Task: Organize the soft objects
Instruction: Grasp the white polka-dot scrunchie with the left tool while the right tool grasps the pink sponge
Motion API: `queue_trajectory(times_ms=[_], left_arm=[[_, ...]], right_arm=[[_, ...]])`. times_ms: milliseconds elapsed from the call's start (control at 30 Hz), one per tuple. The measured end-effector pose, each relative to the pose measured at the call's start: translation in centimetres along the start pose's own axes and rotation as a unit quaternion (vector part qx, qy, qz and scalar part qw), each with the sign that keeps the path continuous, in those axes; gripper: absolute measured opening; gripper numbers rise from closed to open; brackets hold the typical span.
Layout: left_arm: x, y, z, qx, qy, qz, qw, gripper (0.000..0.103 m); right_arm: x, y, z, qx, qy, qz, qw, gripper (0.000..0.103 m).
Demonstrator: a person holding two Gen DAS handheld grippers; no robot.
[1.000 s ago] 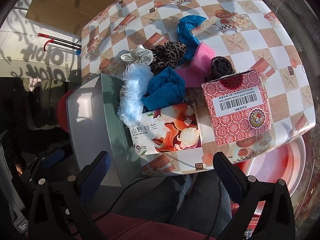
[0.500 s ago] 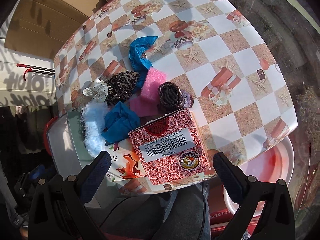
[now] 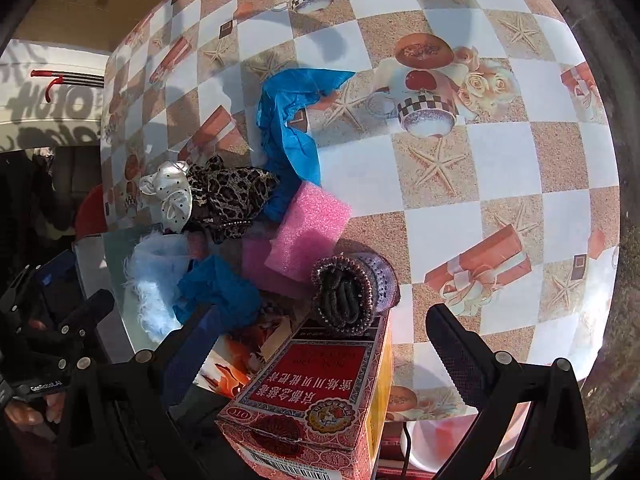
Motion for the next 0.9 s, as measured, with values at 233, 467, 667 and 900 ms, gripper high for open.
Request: queue_trajectory(times_ms=[233, 467, 667, 900], left_arm=[[-1.4, -7.3, 3.7, 0.081, -0.014, 0.000, 0.9966, 0.103], [-2.4, -12.1, 4.3, 0.143, -0.029, 0.021, 0.9890, 0.072], [0.2, -10.3, 7.1, 0.076, 0.024, 0.042, 0.9959, 0.059], [5.3, -3.7, 6.7, -0.010, 0.071, 0.014, 0.9974, 0.083]], right_arm=[[0.0, -6.1, 3.7, 0.089, 0.040, -0.030, 0.995, 0.103], [-1.1, -7.4, 4.5, 0.132, 0.063, -0.080, 0.986, 0.103], [-6.1, -3.9, 6.2, 0.074, 0.014, -0.129, 0.989, 0.103], [-11.0, 5.3, 5.9, -0.081, -0.055, -0.067, 0.993, 0.103]])
Point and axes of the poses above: each gripper's, at about its wrist camera, not at the fingertips, and y roughly against the way its jaws point, x to its left, z to its top, the point moved 2 cm from there along -y, roughly the way its jaws point, and after that the axes turned 13 degrees about z, right-handed, at the moved point
